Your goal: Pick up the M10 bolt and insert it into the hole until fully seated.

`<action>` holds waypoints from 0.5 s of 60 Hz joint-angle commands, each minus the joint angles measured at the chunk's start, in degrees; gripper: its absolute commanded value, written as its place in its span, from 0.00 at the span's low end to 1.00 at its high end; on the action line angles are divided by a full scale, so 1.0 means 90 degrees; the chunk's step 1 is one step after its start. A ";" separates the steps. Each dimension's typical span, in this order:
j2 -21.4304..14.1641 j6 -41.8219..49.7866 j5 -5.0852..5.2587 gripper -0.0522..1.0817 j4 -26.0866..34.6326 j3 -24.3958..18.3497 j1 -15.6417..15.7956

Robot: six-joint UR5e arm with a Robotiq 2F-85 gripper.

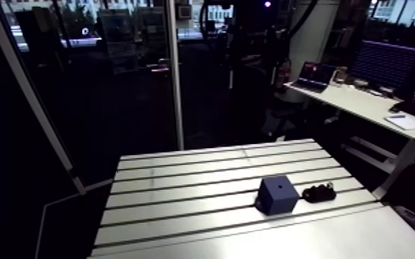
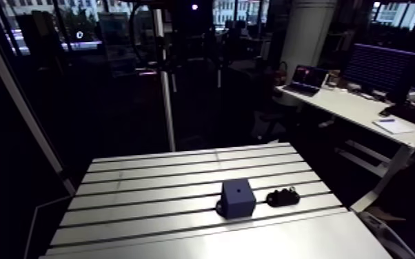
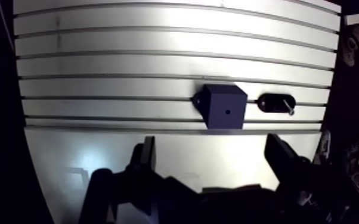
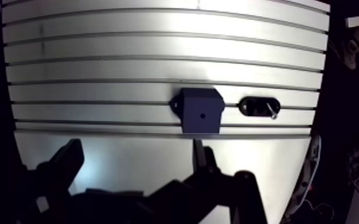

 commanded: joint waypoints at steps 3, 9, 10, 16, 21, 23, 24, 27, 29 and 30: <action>-0.0037 -0.0541 -0.0002 0.05 -0.0171 0.0257 -0.0428; -0.0037 -0.0756 -0.0002 0.05 -0.0242 0.0315 -0.0610; -0.0037 -0.0756 -0.0002 0.05 -0.0242 0.0315 -0.0610; -0.0037 -0.0905 -0.0002 0.05 -0.0469 0.0401 -0.0768; -0.0045 -0.1012 -0.0002 0.05 -0.0652 0.0497 -0.0896; -0.0046 -0.1043 -0.0002 0.05 -0.0684 0.0528 -0.0927; -0.0071 -0.1081 -0.0002 0.05 -0.0697 0.0549 -0.0965; -0.0083 -0.1095 -0.0002 0.05 -0.0715 0.0577 -0.1004; -0.0085 -0.1115 0.0006 0.05 -0.0718 0.0627 -0.1082; -0.0085 -0.1115 0.0006 0.05 -0.0718 0.0627 -0.1082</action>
